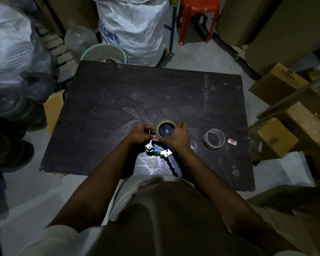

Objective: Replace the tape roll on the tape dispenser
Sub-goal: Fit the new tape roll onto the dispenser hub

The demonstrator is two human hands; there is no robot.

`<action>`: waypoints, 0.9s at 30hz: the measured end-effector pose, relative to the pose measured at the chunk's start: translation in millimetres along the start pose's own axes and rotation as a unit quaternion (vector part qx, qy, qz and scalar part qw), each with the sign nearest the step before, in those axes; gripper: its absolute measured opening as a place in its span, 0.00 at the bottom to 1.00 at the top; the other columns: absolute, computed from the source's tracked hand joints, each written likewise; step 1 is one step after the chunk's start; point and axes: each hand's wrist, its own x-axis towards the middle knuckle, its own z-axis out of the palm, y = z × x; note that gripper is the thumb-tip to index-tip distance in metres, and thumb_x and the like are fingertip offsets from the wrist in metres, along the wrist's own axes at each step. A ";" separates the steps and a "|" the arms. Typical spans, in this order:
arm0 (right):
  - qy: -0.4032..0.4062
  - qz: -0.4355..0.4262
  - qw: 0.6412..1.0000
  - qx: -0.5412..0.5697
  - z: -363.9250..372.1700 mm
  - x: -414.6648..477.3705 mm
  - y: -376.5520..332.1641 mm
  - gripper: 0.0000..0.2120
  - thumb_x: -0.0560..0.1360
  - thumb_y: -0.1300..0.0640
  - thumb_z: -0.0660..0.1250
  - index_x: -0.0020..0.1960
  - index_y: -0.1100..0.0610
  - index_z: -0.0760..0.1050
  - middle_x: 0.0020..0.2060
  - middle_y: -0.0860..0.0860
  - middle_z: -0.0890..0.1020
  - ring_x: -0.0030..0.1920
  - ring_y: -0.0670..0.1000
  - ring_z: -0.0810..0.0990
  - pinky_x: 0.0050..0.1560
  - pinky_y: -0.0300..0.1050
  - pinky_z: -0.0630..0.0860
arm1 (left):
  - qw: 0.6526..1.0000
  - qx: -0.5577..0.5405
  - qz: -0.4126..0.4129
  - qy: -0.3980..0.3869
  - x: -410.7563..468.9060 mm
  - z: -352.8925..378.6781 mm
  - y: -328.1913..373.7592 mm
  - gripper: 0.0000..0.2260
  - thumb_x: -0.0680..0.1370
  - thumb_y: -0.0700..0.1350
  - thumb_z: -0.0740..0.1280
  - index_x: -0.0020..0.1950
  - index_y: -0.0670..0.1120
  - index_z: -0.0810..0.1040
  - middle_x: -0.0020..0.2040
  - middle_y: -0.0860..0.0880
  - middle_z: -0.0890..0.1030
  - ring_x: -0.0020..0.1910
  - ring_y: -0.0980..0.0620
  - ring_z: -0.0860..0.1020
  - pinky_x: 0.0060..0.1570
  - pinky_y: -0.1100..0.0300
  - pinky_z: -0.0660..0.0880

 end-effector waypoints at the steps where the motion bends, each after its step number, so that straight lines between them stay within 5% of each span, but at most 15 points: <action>1: -0.010 -0.011 1.000 -0.010 -1.1 1.8 1.0 0.54 0.58 0.34 0.84 0.72 0.61 0.67 0.68 0.58 0.70 0.66 0.60 0.74 0.62 0.52 0.76 | 1.000 0.007 -0.003 0.004 0.1 0.0 -0.9 0.15 0.74 0.31 0.73 0.60 0.40 0.80 0.44 0.50 0.82 0.36 0.65 0.79 0.39 0.74 0.75; 4: -0.056 -0.057 0.996 -0.031 -11.2 12.0 6.7 0.50 0.59 0.41 0.86 0.72 0.60 0.69 0.68 0.57 0.71 0.65 0.60 0.75 0.62 0.51 0.76 | 1.000 -0.005 -0.004 0.016 -0.3 1.7 -1.9 0.14 0.73 0.33 0.75 0.58 0.37 0.82 0.47 0.45 0.84 0.43 0.53 0.80 0.41 0.69 0.76; 7: -0.112 -0.095 0.988 -0.047 -24.6 22.8 13.4 0.50 0.59 0.46 0.87 0.74 0.57 0.69 0.69 0.56 0.71 0.65 0.61 0.76 0.64 0.51 0.76 | 0.999 0.012 -0.035 0.038 1.2 -1.4 -5.6 0.19 0.70 0.42 0.80 0.58 0.40 0.83 0.50 0.47 0.85 0.47 0.53 0.82 0.43 0.68 0.77; 10: -0.104 -0.085 0.990 -0.042 -24.8 20.4 7.8 0.53 0.57 0.38 0.85 0.75 0.54 0.67 0.70 0.55 0.70 0.67 0.61 0.75 0.64 0.57 0.77 | 0.995 0.043 -0.074 0.060 2.5 -9.6 -14.0 0.32 0.57 0.62 0.83 0.54 0.46 0.85 0.49 0.51 0.86 0.48 0.52 0.84 0.52 0.57 0.80; 12: -0.077 -0.059 0.994 -0.046 -18.8 13.5 -1.6 0.55 0.56 0.32 0.83 0.74 0.55 0.66 0.70 0.55 0.68 0.66 0.61 0.75 0.62 0.60 0.78 | 0.992 0.046 -0.090 0.073 6.0 -13.0 -19.4 0.39 0.49 0.70 0.80 0.51 0.47 0.85 0.48 0.50 0.87 0.47 0.51 0.85 0.49 0.57 0.81; 16: -0.037 -0.061 0.995 -0.067 -8.9 10.7 -8.3 0.49 0.59 0.37 0.84 0.71 0.59 0.69 0.68 0.55 0.70 0.64 0.61 0.76 0.58 0.56 0.80 | 0.984 0.044 -0.098 0.142 -6.4 -9.7 -5.4 0.24 0.54 0.58 0.85 0.42 0.48 0.84 0.38 0.53 0.85 0.37 0.56 0.82 0.38 0.62 0.75; 21: -0.107 -0.123 0.982 -0.090 -27.3 23.8 -2.7 0.49 0.59 0.49 0.86 0.76 0.53 0.70 0.71 0.53 0.73 0.69 0.59 0.74 0.68 0.54 0.74 | 0.975 0.029 -0.121 0.185 -13.7 -5.6 -8.7 0.30 0.45 0.65 0.82 0.34 0.47 0.80 0.32 0.53 0.83 0.32 0.54 0.81 0.36 0.56 0.79; 24: -0.123 -0.137 0.975 -0.121 -31.0 25.1 -2.9 0.50 0.60 0.46 0.85 0.77 0.50 0.67 0.74 0.52 0.71 0.73 0.60 0.69 0.71 0.60 0.70 | 0.973 0.032 -0.121 0.193 -13.7 -6.4 -10.2 0.35 0.39 0.70 0.77 0.33 0.46 0.79 0.31 0.53 0.82 0.32 0.54 0.80 0.35 0.58 0.77; 27: -0.070 -0.071 0.993 -0.069 -21.6 15.5 -8.6 0.53 0.56 0.37 0.85 0.74 0.54 0.67 0.71 0.56 0.70 0.69 0.61 0.72 0.65 0.58 0.76 | 0.972 0.059 -0.126 0.191 -13.7 -6.4 -6.5 0.30 0.45 0.67 0.81 0.33 0.47 0.79 0.31 0.53 0.82 0.33 0.53 0.81 0.38 0.55 0.80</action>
